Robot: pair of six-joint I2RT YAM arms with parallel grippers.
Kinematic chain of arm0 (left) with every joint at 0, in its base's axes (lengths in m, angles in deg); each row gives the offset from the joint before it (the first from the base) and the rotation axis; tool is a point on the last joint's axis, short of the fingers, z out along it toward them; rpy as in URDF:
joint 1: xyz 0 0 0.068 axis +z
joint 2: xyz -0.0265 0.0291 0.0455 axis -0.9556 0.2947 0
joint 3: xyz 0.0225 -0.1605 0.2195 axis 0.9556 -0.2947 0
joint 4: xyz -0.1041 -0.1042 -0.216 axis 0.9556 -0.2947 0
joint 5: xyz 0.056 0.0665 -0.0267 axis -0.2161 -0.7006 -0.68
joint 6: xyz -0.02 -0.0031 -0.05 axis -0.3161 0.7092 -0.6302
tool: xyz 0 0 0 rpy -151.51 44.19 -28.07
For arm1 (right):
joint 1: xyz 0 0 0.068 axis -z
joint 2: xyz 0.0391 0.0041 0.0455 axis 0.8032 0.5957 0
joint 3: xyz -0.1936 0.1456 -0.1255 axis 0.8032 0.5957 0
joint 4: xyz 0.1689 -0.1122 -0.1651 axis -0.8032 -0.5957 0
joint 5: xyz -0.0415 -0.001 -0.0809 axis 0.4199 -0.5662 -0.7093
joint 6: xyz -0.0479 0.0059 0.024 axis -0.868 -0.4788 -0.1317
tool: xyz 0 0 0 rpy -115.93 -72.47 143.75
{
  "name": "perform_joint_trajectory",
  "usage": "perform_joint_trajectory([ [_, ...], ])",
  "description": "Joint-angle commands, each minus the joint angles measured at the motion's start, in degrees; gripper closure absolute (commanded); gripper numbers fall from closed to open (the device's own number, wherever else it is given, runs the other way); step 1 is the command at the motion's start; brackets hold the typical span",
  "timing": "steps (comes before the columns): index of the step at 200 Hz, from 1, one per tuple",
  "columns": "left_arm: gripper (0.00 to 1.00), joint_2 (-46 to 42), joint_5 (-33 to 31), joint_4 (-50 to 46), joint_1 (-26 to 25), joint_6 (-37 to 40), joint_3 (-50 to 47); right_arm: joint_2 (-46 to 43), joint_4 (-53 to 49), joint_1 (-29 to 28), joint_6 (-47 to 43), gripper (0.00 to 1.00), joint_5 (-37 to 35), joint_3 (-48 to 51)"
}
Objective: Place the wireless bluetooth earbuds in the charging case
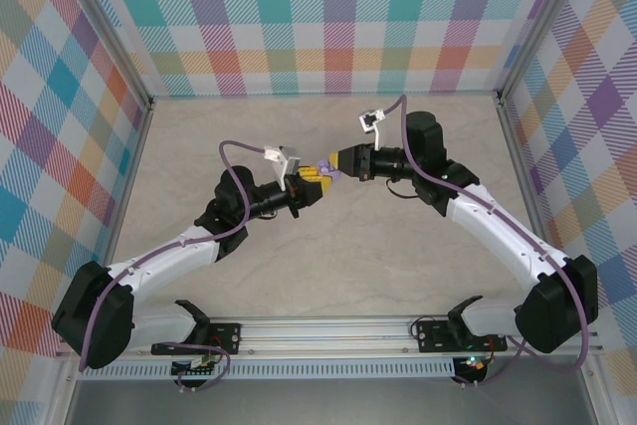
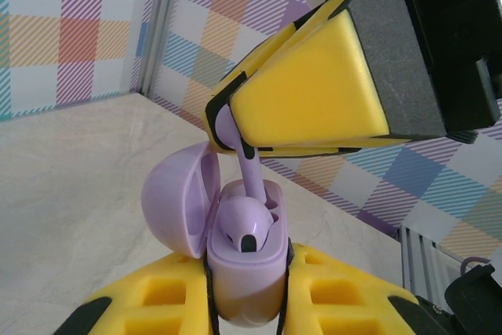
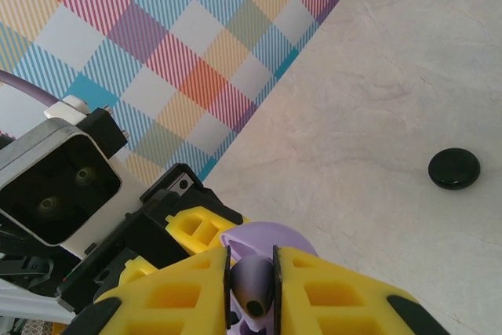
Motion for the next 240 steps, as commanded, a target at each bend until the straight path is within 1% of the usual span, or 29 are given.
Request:
perform_joint_trajectory([
  [1,0.9,-1.57,-1.34,0.22,-0.42,-1.25,1.75,0.25,0.72,-0.43,-1.22,0.79,0.77,-1.71],
  [115,0.9,-1.58,-1.08,-0.29,-0.43,-2.07,2.54,0.62,-0.16,-0.72,-1.68,0.79,0.67,-0.92],
  [163,0.9,-2.31,-1.18,-0.21,-0.42,-2.0,2.46,0.51,-2.77,-0.71,-3.28,0.78,0.43,-1.49],
  [201,0.9,-2.65,-0.35,-0.18,-0.5,-1.95,2.53,0.43,-3.85,-0.77,-3.88,0.76,0.24,-1.67],
  [240,0.9,-2.5,-0.21,-0.32,-0.5,-1.92,2.62,0.41,-4.5,-0.79,-4.08,0.7,0.08,-1.99],
])
